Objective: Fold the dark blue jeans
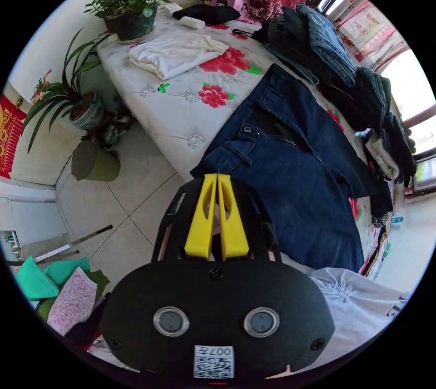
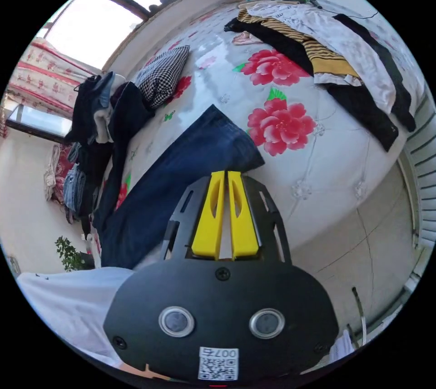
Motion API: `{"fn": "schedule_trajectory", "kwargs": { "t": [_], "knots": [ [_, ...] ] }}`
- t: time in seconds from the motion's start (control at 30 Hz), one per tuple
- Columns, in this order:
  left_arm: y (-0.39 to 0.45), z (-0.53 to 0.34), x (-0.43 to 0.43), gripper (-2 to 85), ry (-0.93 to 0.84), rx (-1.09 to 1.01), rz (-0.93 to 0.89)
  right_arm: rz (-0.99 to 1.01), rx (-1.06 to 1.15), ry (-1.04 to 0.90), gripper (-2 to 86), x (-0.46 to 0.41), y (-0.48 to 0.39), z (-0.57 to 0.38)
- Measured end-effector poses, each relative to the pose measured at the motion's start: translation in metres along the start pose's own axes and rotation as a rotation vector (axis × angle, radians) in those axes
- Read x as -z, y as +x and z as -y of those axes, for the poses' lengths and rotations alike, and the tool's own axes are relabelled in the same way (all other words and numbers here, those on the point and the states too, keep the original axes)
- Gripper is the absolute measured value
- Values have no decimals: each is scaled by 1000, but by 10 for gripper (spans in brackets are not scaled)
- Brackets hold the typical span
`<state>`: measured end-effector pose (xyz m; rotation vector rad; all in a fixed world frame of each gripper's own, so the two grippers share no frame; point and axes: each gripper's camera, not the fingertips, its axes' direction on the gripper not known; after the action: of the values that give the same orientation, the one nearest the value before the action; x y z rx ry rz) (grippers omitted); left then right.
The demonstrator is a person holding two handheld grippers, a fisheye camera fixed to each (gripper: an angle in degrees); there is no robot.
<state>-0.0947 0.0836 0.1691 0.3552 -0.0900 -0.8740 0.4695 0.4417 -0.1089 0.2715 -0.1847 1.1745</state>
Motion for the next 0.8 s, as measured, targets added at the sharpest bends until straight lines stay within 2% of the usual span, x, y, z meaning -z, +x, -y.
{"fn": "schedule_trajectory", "kwargs": {
  "t": [0.1,0.17,0.3,0.4,0.47,0.57,0.8],
  "knots": [
    [-10,-5,14,3,15,65,112,-73,46,73,52,17,-14,-14],
    [1,3,28,35,73,26,143,-93,145,115,69,17,-44,-8],
    [71,61,31,77,141,-210,75,-139,517,142,89,-16,-168,25],
    [142,117,17,77,125,-389,20,-190,731,166,97,-51,-269,49],
    [184,147,6,52,133,-476,63,-244,820,218,100,-70,-327,61],
    [242,199,-22,59,81,-603,129,-326,967,252,99,-105,-405,77],
    [302,271,-102,108,-112,-764,226,-589,1193,45,82,-219,-491,102]
  ]
}}
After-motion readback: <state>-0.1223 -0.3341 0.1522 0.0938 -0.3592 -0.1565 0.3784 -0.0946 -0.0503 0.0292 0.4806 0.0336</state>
